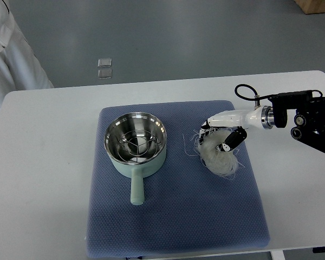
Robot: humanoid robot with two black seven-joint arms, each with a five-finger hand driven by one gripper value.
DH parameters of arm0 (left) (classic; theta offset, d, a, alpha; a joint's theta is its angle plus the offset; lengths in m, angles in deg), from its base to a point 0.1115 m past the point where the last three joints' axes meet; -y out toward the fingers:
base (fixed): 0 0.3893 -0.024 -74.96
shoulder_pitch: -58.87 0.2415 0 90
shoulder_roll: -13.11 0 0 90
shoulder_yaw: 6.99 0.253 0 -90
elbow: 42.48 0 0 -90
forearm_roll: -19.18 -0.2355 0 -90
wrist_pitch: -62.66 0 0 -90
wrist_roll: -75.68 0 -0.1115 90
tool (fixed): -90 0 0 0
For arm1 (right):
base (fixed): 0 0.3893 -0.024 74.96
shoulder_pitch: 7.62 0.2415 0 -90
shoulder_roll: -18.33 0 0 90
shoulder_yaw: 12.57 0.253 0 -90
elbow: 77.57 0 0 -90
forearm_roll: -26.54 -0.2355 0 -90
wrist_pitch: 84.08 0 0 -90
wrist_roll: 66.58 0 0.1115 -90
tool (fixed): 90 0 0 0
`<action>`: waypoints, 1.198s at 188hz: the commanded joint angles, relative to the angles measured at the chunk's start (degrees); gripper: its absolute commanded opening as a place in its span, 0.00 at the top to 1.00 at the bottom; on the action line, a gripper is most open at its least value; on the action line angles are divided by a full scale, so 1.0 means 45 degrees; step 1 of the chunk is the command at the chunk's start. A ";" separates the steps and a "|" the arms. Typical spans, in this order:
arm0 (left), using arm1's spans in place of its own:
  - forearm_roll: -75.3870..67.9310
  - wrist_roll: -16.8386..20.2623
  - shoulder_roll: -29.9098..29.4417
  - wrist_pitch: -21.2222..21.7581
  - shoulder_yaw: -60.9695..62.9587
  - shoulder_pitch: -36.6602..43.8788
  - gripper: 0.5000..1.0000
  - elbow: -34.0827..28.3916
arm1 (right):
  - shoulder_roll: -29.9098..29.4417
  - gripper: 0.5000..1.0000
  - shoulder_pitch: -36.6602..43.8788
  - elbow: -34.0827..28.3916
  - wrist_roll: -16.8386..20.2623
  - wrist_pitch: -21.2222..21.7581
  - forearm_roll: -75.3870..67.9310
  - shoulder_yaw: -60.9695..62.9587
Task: Put vermicelli into pot with right hand
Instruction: 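Close the right hand fingers around the vermicelli bundle, then lift the vermicelli and carry it over the green saucepan, then lower the vermicelli into the saucepan and open the right hand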
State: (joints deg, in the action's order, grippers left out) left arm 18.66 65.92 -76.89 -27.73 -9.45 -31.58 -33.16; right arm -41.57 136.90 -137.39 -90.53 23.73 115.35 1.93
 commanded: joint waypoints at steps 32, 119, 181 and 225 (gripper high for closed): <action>-0.0002 0.0001 0.0000 -0.0011 -0.0001 0.0002 0.00 0.0000 | 0.0087 0.94 0.0403 0.0011 0.0010 0.0085 -0.0069 0.0645; -0.0002 0.0001 0.0000 -0.0011 0.0019 0.0002 0.00 0.0000 | -0.0128 0.90 0.3059 0.0323 0.0030 0.0261 -0.1104 0.0840; -0.0002 0.0020 0.0000 0.0009 0.0019 0.0002 0.00 0.0000 | -0.3135 0.86 0.4309 0.1124 0.0049 0.0124 -0.1163 0.0840; -0.0002 0.0001 0.0000 0.0009 0.0019 0.0002 0.00 0.0000 | -0.4854 0.84 0.3782 0.1983 0.0049 -0.0052 -0.1084 0.0801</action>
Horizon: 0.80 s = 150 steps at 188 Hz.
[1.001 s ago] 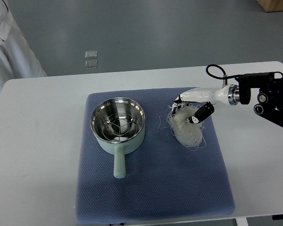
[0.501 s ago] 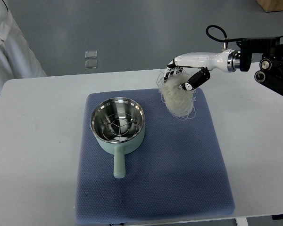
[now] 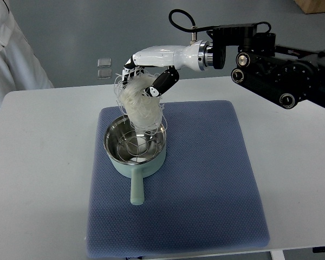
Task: Put vermicelli into pot with right hand
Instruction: 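Lower the vermicelli into the saucepan and open the right hand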
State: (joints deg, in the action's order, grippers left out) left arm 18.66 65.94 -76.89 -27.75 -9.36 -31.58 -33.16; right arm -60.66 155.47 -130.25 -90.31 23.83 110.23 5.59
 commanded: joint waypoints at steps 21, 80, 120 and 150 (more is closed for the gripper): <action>0.0017 -0.0004 0.0000 -0.0005 -0.0001 0.0002 0.00 0.0000 | -0.0963 0.83 -0.0676 0.0670 0.0000 -0.0330 0.0113 -0.0129; -0.0002 -0.0004 0.0000 0.0015 -0.0001 0.0002 0.00 0.0000 | -0.1314 0.64 -0.1106 0.1159 0.0000 -0.1111 0.0152 -0.0207; -0.0002 -0.0004 0.0000 0.0015 -0.0001 0.0002 0.00 0.0000 | -0.1314 0.48 -0.1360 0.1178 -0.0020 -0.1189 0.0152 -0.0188; -0.0002 -0.0004 0.0000 -0.0004 -0.0001 0.0002 0.00 0.0000 | -0.1314 0.26 -0.1379 0.1178 -0.0020 -0.1248 0.0054 -0.0207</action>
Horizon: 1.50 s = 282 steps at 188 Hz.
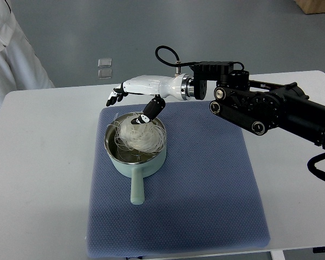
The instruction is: Put vermicelli into pot with right hand
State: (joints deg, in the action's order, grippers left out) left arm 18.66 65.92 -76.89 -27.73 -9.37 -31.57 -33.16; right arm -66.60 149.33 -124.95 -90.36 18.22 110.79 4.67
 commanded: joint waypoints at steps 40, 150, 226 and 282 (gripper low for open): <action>-0.0002 0.0001 0.0000 0.0009 0.0000 -0.0001 0.00 0.0000 | 0.0142 0.19 0.0025 -0.0019 -0.0007 0.0097 -0.0167 0.0155; -0.0002 0.0001 0.0000 -0.0010 0.0000 -0.0001 0.00 0.0000 | -0.0287 0.15 -0.1225 0.1054 0.0090 -0.1074 -0.5967 0.5174; -0.0002 0.0001 0.0000 -0.0010 -0.0020 -0.0001 0.00 0.0000 | -0.0268 0.15 -0.2943 0.3965 0.0227 -0.2559 -1.3798 0.5780; -0.0002 0.0001 0.0000 -0.0010 -0.0020 -0.0001 0.00 0.0000 | -0.0366 0.15 -0.4174 0.4219 0.0247 -0.2462 -1.5655 0.5858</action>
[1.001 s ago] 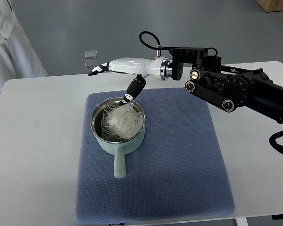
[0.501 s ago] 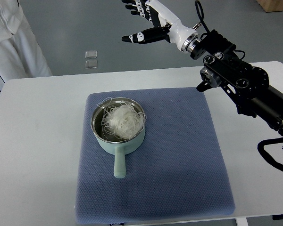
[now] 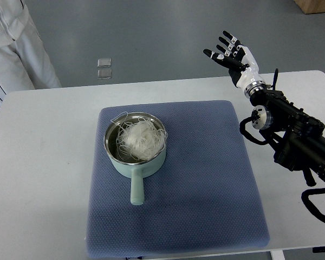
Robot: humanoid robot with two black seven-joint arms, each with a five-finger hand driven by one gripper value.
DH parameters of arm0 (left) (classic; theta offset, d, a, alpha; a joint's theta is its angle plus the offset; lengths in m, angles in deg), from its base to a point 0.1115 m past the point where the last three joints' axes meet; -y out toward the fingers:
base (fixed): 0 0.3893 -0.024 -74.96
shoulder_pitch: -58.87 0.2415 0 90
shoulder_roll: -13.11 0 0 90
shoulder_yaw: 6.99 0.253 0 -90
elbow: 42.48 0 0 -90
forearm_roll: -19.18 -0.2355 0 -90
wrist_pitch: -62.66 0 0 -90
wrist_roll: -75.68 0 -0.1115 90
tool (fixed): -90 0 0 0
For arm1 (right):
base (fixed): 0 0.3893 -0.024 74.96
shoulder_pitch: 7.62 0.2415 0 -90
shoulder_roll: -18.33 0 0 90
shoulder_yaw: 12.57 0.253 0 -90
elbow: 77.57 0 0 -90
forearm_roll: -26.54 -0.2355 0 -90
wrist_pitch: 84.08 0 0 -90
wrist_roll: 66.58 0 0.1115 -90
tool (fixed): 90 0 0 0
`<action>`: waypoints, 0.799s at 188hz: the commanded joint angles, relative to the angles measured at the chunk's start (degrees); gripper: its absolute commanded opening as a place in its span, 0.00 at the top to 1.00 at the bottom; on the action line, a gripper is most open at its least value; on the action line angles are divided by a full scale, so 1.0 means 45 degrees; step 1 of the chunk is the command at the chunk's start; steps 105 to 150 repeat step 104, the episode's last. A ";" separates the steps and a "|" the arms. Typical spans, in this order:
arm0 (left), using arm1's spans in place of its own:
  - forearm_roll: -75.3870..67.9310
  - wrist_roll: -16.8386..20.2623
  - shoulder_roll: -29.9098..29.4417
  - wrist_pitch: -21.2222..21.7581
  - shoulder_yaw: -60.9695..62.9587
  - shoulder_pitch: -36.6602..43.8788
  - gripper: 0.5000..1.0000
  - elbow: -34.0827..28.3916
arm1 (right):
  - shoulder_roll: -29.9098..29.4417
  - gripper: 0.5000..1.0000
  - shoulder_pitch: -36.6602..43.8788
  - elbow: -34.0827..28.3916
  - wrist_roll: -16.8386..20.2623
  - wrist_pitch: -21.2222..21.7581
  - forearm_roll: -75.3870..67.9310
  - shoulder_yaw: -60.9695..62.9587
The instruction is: Put vermicelli into pot with right hand
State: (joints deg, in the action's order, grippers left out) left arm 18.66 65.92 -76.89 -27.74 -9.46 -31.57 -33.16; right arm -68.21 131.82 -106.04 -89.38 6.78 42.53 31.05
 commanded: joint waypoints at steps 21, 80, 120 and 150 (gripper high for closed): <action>-0.0001 0.0000 0.0000 0.0012 0.0001 -0.0001 0.00 0.0000 | -0.0046 0.15 -0.0401 0.0018 -0.0050 -0.0017 -0.0605 -0.0006; -0.0001 0.0000 0.0000 0.0012 0.0001 -0.0001 0.00 0.0000 | 0.0012 0.15 -0.0908 0.0037 -0.0421 -0.0056 -0.0586 -0.0006; -0.0001 0.0000 0.0000 -0.0007 0.0001 -0.0001 0.00 0.0000 | 0.0110 0.15 -0.1065 0.0037 -0.0518 -0.0076 -0.0586 -0.0006; -0.0001 0.0000 0.0000 -0.0007 0.0001 -0.0001 0.00 0.0000 | 0.0110 0.15 -0.1065 0.0037 -0.0518 -0.0076 -0.0586 -0.0006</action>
